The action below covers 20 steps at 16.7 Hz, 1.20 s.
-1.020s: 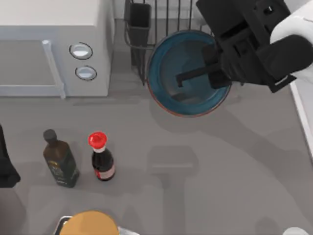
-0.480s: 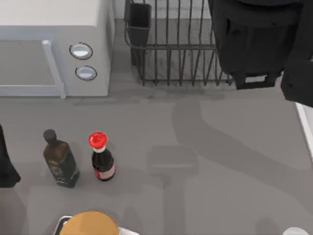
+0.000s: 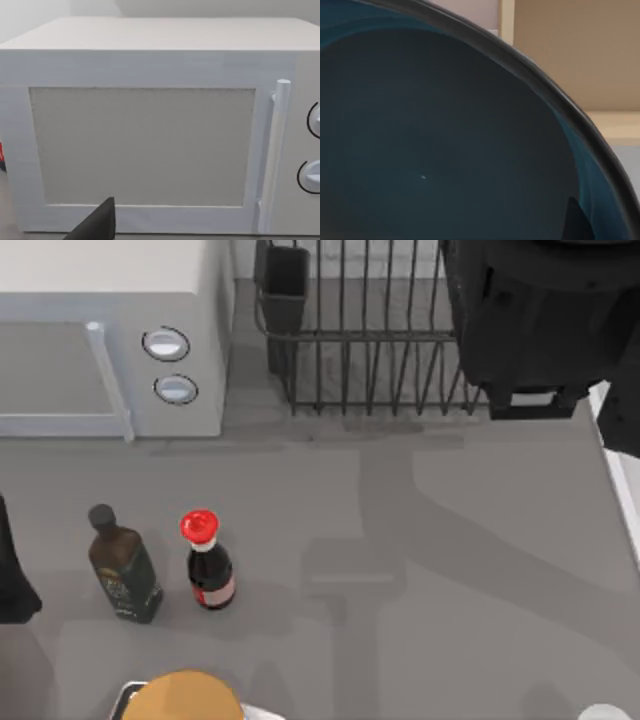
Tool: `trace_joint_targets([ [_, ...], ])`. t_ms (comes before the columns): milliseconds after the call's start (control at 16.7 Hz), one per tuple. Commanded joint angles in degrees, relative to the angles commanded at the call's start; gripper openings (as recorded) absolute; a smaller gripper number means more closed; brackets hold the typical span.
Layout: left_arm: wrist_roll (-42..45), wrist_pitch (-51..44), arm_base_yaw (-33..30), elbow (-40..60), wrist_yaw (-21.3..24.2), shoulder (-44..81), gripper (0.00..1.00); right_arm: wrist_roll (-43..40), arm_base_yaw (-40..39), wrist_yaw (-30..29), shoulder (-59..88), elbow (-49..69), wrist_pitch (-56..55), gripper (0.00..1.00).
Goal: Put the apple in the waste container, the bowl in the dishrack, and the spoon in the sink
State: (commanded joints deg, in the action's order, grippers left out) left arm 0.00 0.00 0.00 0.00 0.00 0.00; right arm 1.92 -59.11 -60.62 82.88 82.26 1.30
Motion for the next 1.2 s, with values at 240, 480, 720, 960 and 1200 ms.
trace_joint_targets([
  [240, 0.0, 0.0, 0.0, 0.0, 0.0, 0.0, 1.00, -0.1, 3.3, 3.5, 6.1, -0.3, -6.4, 0.00],
  [480, 0.0, 0.0, 0.0, 0.0, 0.0, 0.0, 1.00, -0.5, 10.5, 10.4, 17.7, -2.0, -20.4, 0.00],
  [720, 0.0, 0.0, 0.0, 0.0, 0.0, 0.0, 1.00, -0.8, 18.4, 18.1, 28.9, -4.4, -35.2, 0.00],
  [960, 0.0, 0.0, 0.0, 0.0, 0.0, 0.0, 1.00, -0.9, 22.8, 22.4, 34.2, -5.9, -41.4, 0.00],
  [1200, 0.0, 0.0, 0.0, 0.0, 0.0, 0.0, 1.00, -0.9, 22.9, 22.5, 34.3, -5.9, -41.4, 0.00],
])
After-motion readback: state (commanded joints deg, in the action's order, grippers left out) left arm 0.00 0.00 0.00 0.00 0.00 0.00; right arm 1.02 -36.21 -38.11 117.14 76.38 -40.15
